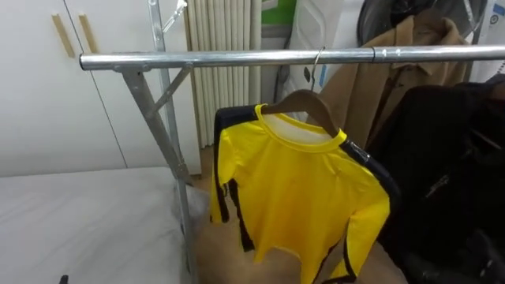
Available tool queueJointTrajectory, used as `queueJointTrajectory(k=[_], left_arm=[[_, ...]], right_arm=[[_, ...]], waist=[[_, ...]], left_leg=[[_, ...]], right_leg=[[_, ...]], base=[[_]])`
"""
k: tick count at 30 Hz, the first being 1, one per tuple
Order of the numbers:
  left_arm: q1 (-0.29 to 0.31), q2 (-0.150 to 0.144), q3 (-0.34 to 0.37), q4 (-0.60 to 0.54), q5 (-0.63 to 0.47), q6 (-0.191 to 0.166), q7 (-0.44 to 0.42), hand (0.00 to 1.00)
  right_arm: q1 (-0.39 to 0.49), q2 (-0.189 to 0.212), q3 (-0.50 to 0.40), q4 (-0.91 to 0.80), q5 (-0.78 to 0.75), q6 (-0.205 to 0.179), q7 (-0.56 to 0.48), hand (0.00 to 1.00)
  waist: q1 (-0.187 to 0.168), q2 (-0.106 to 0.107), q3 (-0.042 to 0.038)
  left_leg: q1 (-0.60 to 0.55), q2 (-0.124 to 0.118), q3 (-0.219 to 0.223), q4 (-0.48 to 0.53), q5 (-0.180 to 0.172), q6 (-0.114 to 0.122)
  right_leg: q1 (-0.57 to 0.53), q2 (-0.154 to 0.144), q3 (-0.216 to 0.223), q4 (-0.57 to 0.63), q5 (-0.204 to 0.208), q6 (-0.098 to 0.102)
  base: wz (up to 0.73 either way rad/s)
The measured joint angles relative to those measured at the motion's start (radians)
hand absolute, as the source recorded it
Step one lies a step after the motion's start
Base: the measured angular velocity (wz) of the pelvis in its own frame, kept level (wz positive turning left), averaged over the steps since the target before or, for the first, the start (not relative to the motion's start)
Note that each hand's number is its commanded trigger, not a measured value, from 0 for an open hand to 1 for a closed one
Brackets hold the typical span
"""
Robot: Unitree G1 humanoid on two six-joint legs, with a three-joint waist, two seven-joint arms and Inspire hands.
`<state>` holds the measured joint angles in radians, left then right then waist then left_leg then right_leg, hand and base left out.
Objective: Hang clothes
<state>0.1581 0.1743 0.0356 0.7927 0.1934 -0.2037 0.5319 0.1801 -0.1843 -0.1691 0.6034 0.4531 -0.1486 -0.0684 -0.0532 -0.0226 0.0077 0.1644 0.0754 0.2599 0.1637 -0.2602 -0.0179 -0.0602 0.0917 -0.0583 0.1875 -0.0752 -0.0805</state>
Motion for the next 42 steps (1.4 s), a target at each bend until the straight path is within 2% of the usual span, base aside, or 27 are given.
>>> queueJointTrajectory(k=[2, 5, 13, 15, 18, 20, 22, 24, 27, 30, 36, 40, 42], left_arm=[[0.000, 0.000, 0.001, 0.010, 0.008, -0.002, -0.012, 0.00], [0.000, 0.001, -0.010, 0.095, 0.018, -0.008, -0.026, 0.00], [0.000, -0.005, -0.059, 0.225, 0.019, -0.010, -0.080, 0.00], [0.009, -0.004, -0.055, 0.238, 0.044, -0.009, -0.104, 0.00], [0.010, -0.007, -0.046, 0.292, 0.061, -0.003, -0.118, 0.00], [0.017, -0.008, -0.039, 0.312, 0.063, 0.008, -0.130, 0.00], [0.025, -0.008, -0.038, 0.334, 0.061, 0.024, -0.143, 0.00], [0.020, -0.008, -0.035, 0.337, 0.059, 0.050, -0.172, 0.00], [0.007, -0.008, -0.015, 0.339, 0.062, 0.081, -0.226, 0.00], [-0.005, -0.008, 0.003, 0.339, 0.061, 0.105, -0.283, 0.00], [-0.035, 0.000, 0.000, 0.339, 0.052, 0.155, -0.337, 0.00], [-0.047, -0.001, -0.009, 0.338, 0.048, 0.162, -0.353, 0.00], [-0.060, 0.000, -0.008, 0.341, 0.050, 0.161, -0.372, 0.00]], right_arm=[[0.005, 0.006, -0.001, 0.070, 0.000, -0.003, 0.028, 0.00], [0.006, 0.020, 0.003, 0.225, -0.001, -0.005, 0.067, 0.00], [0.040, 0.041, 0.051, 0.476, -0.101, -0.006, 0.116, 0.00], [0.040, 0.046, 0.051, 0.530, -0.105, -0.005, 0.131, 0.00], [0.043, 0.046, 0.061, 0.577, -0.083, -0.001, 0.149, 0.00], [0.051, 0.046, 0.059, 0.611, -0.064, 0.010, 0.171, 0.00], [0.045, 0.045, 0.059, 0.655, -0.062, 0.037, 0.185, 0.00], [0.041, 0.044, 0.059, 0.689, -0.076, 0.072, 0.202, 0.00], [0.038, 0.043, 0.057, 0.691, -0.135, 0.119, 0.205, 0.00], [0.021, 0.035, 0.050, 0.689, -0.193, 0.145, 0.213, 0.00], [-0.050, 0.014, 0.074, 0.683, -0.384, 0.172, 0.211, 0.00], [-0.087, 0.012, 0.107, 0.682, -0.379, 0.171, 0.191, 0.00], [-0.088, 0.013, 0.105, 0.682, -0.366, 0.171, 0.188, 0.00]], waist=[[-0.001, 0.008, -0.0050], [-0.018, 0.018, -0.0135], [-0.039, 0.020, -0.0087], [-0.040, 0.025, -0.0044], [-0.034, 0.027, -0.0085], [-0.039, 0.027, -0.0098], [-0.049, 0.030, -0.0141], [-0.053, 0.031, -0.0148], [-0.052, 0.027, -0.0105], [-0.049, 0.027, -0.0090], [-0.046, 0.026, -0.0087], [-0.045, 0.025, -0.0095], [-0.049, 0.026, -0.0108]], left_leg=[[0.001, 0.000, 0.003, 0.000, 0.000, 0.000], [0.018, 0.000, 0.008, 0.000, 0.000, 0.000], [0.004, -0.002, 0.017, -0.013, -0.001, 0.000], [0.000, -0.002, 0.023, -0.022, -0.001, -0.001], [-0.003, -0.001, 0.037, -0.031, -0.002, -0.003], [0.001, 0.001, 0.037, -0.031, -0.003, -0.005], [0.005, 0.001, 0.035, -0.028, -0.003, -0.005], [0.007, 0.000, 0.035, -0.027, -0.002, -0.005], [0.015, -0.001, 0.037, -0.028, -0.002, -0.005], [0.021, -0.003, 0.035, -0.029, -0.002, -0.004], [0.021, -0.001, 0.035, -0.036, -0.003, -0.004], [0.017, 0.000, 0.024, -0.033, -0.003, -0.004], [0.005, -0.001, 0.001, -0.029, -0.002, -0.004]], right_leg=[[0.001, 0.000, 0.003, 0.000, 0.000, 0.000], [0.011, 0.001, 0.006, 0.000, 0.000, 0.000], [-0.013, 0.013, 0.041, 0.005, 0.003, 0.001], [-0.021, 0.018, 0.048, 0.000, 0.013, 0.001], [-0.027, 0.020, 0.056, 0.000, 0.021, 0.000], [-0.023, 0.020, 0.049, 0.002, 0.025, -0.003], [-0.020, 0.019, 0.039, 0.003, 0.023, -0.005], [-0.019, 0.018, 0.042, 0.003, 0.021, -0.004], [-0.013, 0.017, 0.044, 0.002, 0.018, -0.001], [-0.011, 0.016, 0.047, 0.001, 0.014, 0.002], [-0.008, 0.018, 0.045, 0.003, 0.015, 0.001], [-0.009, 0.017, 0.038, 0.001, 0.015, 0.000], [-0.010, 0.012, 0.026, -0.002, 0.011, 0.001]], base=[[-0.05], [-0.05], [-0.09], [-0.10], [-0.17], [0.00], [0.04], [0.00], [-0.03], [0.00], [0.01], [0.10], [0.23]])
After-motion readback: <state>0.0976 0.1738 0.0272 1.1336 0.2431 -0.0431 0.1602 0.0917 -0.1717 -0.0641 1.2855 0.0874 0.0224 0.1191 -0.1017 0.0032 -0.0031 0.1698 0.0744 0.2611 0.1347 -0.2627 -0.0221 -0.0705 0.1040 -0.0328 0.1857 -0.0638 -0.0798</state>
